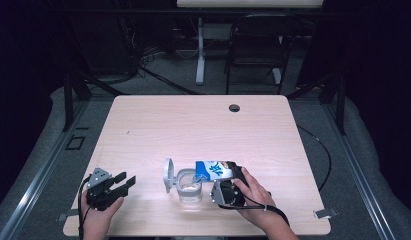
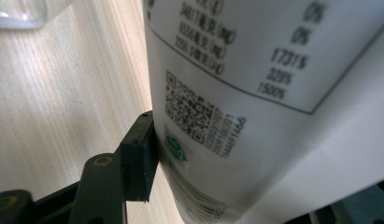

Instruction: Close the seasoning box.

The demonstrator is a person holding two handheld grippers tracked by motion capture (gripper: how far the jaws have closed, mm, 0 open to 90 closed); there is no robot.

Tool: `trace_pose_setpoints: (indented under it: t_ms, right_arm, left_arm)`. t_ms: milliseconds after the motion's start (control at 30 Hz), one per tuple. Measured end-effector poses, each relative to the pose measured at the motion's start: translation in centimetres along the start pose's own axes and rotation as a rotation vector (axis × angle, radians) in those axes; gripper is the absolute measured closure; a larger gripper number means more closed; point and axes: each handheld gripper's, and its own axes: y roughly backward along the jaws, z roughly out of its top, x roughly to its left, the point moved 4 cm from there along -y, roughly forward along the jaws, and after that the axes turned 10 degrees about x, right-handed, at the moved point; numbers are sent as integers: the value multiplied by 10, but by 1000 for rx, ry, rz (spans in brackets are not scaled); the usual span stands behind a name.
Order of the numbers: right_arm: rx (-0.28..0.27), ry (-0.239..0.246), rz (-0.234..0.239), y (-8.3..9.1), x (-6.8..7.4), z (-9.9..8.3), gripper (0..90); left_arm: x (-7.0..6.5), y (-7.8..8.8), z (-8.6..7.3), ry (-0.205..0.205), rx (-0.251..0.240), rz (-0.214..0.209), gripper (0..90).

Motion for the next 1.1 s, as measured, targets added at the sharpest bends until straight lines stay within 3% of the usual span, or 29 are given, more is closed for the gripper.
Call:
trace_pose_setpoints:
  t_ms: [200, 1100]
  right_arm:
    - [19, 45, -18, -2, 2, 0, 417]
    - [49, 89, -34, -4, 5, 4, 418]
  left_arm:
    - [0, -1, 0, 0, 0, -2, 563]
    - [2, 0, -1, 6, 0, -2, 563]
